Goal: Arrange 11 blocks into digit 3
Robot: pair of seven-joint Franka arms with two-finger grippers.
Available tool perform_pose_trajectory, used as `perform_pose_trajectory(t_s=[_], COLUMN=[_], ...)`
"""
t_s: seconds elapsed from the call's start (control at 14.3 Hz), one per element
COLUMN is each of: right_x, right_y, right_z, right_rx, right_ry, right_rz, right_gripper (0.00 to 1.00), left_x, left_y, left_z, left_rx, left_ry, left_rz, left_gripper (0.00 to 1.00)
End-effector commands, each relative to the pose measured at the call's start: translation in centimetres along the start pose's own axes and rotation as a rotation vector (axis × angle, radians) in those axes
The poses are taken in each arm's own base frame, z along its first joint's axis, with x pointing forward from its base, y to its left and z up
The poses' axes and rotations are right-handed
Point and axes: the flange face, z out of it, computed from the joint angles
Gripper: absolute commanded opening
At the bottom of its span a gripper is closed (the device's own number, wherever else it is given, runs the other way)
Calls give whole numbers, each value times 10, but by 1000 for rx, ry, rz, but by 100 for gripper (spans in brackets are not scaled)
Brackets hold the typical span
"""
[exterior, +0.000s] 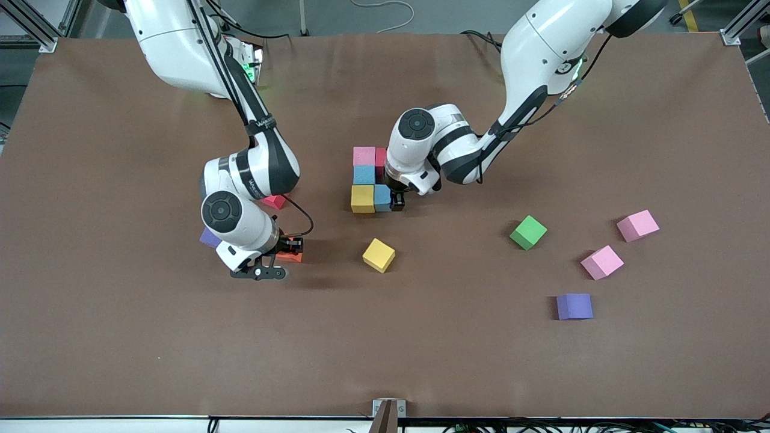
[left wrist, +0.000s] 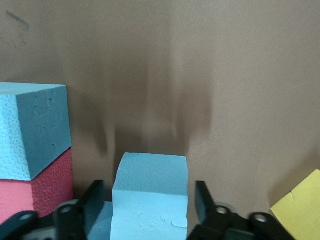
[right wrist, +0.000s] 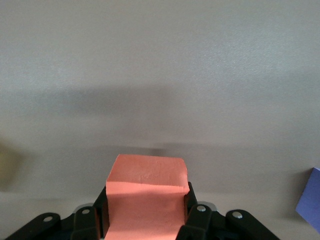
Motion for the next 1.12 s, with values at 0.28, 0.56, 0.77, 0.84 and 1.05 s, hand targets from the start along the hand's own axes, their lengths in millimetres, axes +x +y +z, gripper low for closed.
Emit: perform_pose_trajectory(t_s=[0.28,0.56,0.77,0.84,1.05], right_x=[-7,-17,-31,-37,-55], right_y=[-29,-78,-117,-126,-153], right_z=[17,12,21,25,37], right_rx=[11,19,13,7,-7], right_ry=[12,38,44,43,39], right_rz=[-36,-57,-43,-57,-48], right_gripper=[4,3,3,3,2], left_x=[-3,9,29,39,86], left_y=[9,26,69,90,141], left_z=[-49,-109,-151,-166,-180], left_rx=[-85,-132,-101,-74,-22], left_ry=[61,134,158,143,140], left_rz=[-34,10,103,129,270], left_gripper=[100,100,100,100,100])
